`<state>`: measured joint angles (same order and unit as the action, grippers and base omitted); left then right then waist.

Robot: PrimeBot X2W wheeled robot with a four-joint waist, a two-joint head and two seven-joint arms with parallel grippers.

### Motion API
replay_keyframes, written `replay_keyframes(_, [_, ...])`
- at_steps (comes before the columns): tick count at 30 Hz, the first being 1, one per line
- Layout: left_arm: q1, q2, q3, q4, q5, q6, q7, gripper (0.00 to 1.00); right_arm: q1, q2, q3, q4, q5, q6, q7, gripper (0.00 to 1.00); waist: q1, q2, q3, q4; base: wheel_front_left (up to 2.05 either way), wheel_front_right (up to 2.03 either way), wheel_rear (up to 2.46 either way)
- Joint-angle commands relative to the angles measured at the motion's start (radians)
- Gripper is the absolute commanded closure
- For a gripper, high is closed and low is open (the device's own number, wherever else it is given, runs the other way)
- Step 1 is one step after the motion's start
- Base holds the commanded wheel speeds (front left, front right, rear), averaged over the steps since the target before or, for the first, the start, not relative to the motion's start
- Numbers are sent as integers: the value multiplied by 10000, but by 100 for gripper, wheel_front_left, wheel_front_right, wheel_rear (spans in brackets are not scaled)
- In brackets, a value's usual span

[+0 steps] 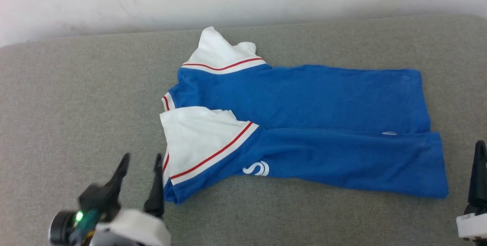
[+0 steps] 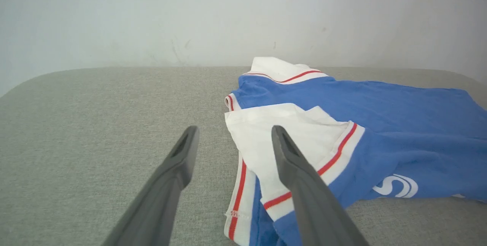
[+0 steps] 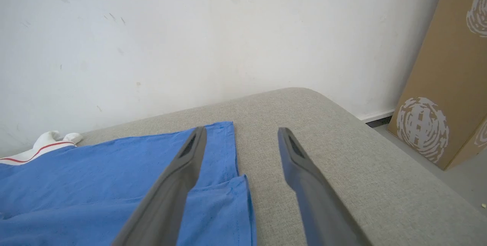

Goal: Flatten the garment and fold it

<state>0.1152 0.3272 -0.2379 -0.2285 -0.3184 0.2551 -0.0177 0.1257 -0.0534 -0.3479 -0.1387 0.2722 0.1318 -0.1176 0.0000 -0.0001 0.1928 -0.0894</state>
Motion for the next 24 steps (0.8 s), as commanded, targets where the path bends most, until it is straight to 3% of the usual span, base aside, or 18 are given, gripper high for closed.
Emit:
replay_keyframes(1, [-239,75,-79,-33,65,-71,194,0,-117,30,29,36,-7,-11,-11,0,0,1,110,43,0,0,0])
replay_keyframes(7, [-1217,677,-755,178,260,-537,2607,0,-291,31,219,212,124,-11,-23,0,0,1,545,22,0,0,0])
replay_keyframes(10, [-1374,777,-830,166,181,-505,3478,0,-364,31,266,298,167,-11,-63,0,0,1,783,-36,0,0,0])
replay_keyframes(16, [-1382,659,-749,316,-134,-276,4189,0,-435,31,323,477,243,-11,-110,0,0,1,1164,-96,0,0,0])
replay_keyframes(24, [-1395,637,-823,1048,-708,-320,5300,0,-561,31,365,511,223,-11,-17,0,0,1,1386,16,0,0,0])
